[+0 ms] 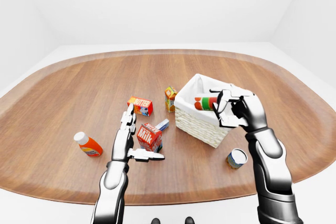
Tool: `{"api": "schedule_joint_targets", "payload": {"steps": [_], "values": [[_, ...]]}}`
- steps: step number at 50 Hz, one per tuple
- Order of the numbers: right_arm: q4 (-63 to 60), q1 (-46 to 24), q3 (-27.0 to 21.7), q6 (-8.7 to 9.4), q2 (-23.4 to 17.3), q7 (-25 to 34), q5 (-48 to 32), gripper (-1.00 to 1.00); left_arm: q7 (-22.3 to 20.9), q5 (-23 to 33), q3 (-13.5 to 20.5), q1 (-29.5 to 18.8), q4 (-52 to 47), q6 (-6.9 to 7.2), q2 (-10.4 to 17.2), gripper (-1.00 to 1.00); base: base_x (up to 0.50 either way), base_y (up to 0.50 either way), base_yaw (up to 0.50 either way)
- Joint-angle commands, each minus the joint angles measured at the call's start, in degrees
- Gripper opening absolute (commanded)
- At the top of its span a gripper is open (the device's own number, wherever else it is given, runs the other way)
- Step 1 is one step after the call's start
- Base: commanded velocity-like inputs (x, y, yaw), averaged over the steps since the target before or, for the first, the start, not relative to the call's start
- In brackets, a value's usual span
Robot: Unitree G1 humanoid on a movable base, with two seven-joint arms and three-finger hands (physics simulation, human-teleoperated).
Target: Pick up the tomato sauce, and put it in the basket.
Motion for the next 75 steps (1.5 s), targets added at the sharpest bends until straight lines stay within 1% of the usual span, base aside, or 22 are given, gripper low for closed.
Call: {"api": "schedule_joint_targets", "payload": {"steps": [1, 10, 14, 15, 20, 21, 26, 27, 28, 30, 31, 32, 33, 35, 37, 42, 47, 59, 60, 64, 73, 75], "values": [[2.47, -6.83, -2.02, 0.0, -2.68, -2.29, -0.08, -0.73, 0.0, 0.01, -0.02, -0.03, 0.09, 0.0, 0.0, 1.0, 0.0, 0.0, 0.0], [11.11, -12.37, -2.24, 0.0, -4.87, -4.59, 0.05, -0.75, 0.01, -0.03, 0.01, -0.14, -0.16, 0.0, -0.01, 1.0, 0.0, 0.0, 0.0], [16.36, -15.86, -2.46, 0.0, -6.26, -5.89, -0.2, -0.76, 0.0, -0.03, 0.01, -0.1, -0.02, 0.0, 0.0, 1.0, 0.0, 0.0, 0.0], [18.82, -17.49, -2.62, 0.0, -6.78, -6.34, -0.27, -0.81, 0.0, -0.03, 0.03, -0.13, -0.09, 0.0, 0.01, 1.0, 0.0, 0.0, 0.0], [28.62, -21.93, -2.01, 0.0, -7.97, -8.18, -0.81, -0.82, 0.02, 0.0, 0.0, -0.11, -0.05, 0.0, 0.0, 1.0, 0.0, 0.0, 0.0], [33.28, -23.66, -1.82, 0.0, -8.36, -8.64, -1.35, -0.84, 0.03, 0.01, 0.02, -0.16, 0.08, 0.0, 0.01, 1.0, 0.0, 0.0, 0.0], [45.42, -29.34, -1.11, 0.0, -9.5, -10.25, -2.13, -0.91, 0.01, 0.06, -0.08, 0.06, -0.26, 0.0, -0.01, 1.0, 0.0, 0.0, 0.0], [50.01, -31.51, -0.98, -0.64, -9.83, -10.86, -2.47, -0.92, 0.04, 0.04, -0.02, -0.1, 0.19, 0.0, -0.01, 1.0, 0.0, 0.0, 0.0], [51.39, -32.29, -0.89, -1.04, -9.97, -10.93, -2.32, -0.92, 0.05, 0.04, -0.01, -0.13, 0.24, 0.0, -0.01, 1.0, 0.0, 0.0, 0.0], [56.54, -34.47, -0.49, -3.56, -10.25, -11.56, -2.66, -0.92, 0.07, 0.04, 0.01, -0.2, 0.49, 0.0, -0.01, 1.0, 0.0, 0.0, 0.0], [60.4, -36.0, -0.22, -5.4, -10.27, -11.97, -2.99, -0.92, 0.05, 0.05, 0.0, -0.13, 0.31, 0.0, 0.0, 1.0, 0.0, 0.0, 0.0], [62.49, -36.89, 0.01, -6.56, -10.42, -12.59, -3.46, -0.92, 0.04, 0.04, -0.01, -0.08, 0.25, 0.0, 0.0, 1.0, 0.0, 0.0, 0.0], [66.0, -38.34, 0.12, -8.56, -10.51, -13.26, -3.82, -0.9, 0.06, 0.08, -0.03, -0.08, 0.34, 0.0, -0.01, 1.0, 0.0, 0.0, 0.0], [69.79, -40.08, 0.09, -9.88, -10.4, -13.46, -3.2, -0.91, 0.05, 0.09, -0.08, -0.02, 0.14, 0.0, -0.01, 1.0, 0.0, 0.0, 0.0], [75.67, -42.69, 0.67, -10.0, -10.36, -14.78, -4.08, -0.89, -0.02, 0.07, -0.11, 0.11, -0.05, 0.0, 0.01, 1.0, 0.0, 0.0, 0.0], [83.74, -46.66, 1.05, -10.0, -10.64, -16.15, -5.05, -0.89, 0.02, 0.05, -0.03, 0.01, 0.02, 0.0, -0.01, 1.0, 0.0, 0.0, 0.0], [87.1, -48.41, 0.89, -10.0, -10.81, -17.03, -5.48, -0.9, -0.02, 0.0, 0.04, -0.01, 0.11, 0.0, 0.02, 1.0, 0.0, 0.0, 0.0], [90.55, -48.92, 0.86, -10.0, -10.62, -19.6, -7.4, -0.9, -0.03, 0.05, -0.05, 0.19, -0.1, 0.0, 0.0, 1.0, 0.0, 0.0, 0.0], [90.92, -48.95, 0.78, -10.0, -10.64, -20.21, -7.57, -0.93, -0.04, 0.07, -0.07, 0.22, 0.02, 0.0, 0.01, 1.0, 0.0, 0.0, 0.0], [91.35, -48.88, 0.59, -10.0, -10.61, -20.39, -7.73, -0.92, -0.04, 0.03, 0.01, 0.03, 0.22, 0.0, 0.01, 1.0, 0.0, 0.0, 0.0], [92.12, -48.72, 0.28, -10.0, -10.56, -20.8, -7.95, -0.84, -0.02, 0.12, -0.11, 0.13, 0.4, 0.0, -0.01, 1.0, 0.0, 0.0, 0.0], [92.17, -48.74, 0.26, -10.0, -10.59, -20.84, -7.98, -0.76, -0.03, 0.13, -0.12, 0.15, 0.31, 0.0, -0.01, 1.0, 0.0, 0.0, 0.0]]}}
